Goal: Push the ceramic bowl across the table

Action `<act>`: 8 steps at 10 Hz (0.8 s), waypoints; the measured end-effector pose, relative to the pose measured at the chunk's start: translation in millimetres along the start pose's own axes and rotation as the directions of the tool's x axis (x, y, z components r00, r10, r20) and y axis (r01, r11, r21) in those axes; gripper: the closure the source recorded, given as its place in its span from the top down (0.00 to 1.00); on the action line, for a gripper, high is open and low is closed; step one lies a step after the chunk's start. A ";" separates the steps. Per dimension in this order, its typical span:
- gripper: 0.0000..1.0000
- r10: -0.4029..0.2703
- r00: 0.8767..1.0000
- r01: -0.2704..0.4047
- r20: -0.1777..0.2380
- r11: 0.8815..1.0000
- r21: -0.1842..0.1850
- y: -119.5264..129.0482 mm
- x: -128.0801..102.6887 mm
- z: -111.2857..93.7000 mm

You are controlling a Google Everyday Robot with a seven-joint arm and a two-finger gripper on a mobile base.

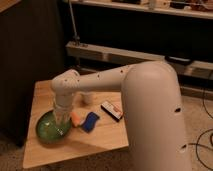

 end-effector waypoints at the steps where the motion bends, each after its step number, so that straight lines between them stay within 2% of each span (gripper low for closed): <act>1: 0.49 -0.005 1.000 0.005 -0.003 1.000 -0.001 -3.0 -3.0 2.2; 2: 0.45 -0.009 1.000 0.009 -0.006 1.000 0.000 -6.2 -5.0 2.7; 6: 0.07 -0.010 1.000 0.010 -0.002 1.000 -0.004 -13.0 -15.5 10.6; 7: 0.01 -0.006 1.000 0.006 -0.002 1.000 -0.006 -14.8 -16.9 12.6; 8: 0.00 -0.002 1.000 0.002 -0.002 1.000 0.002 -17.7 -17.9 16.1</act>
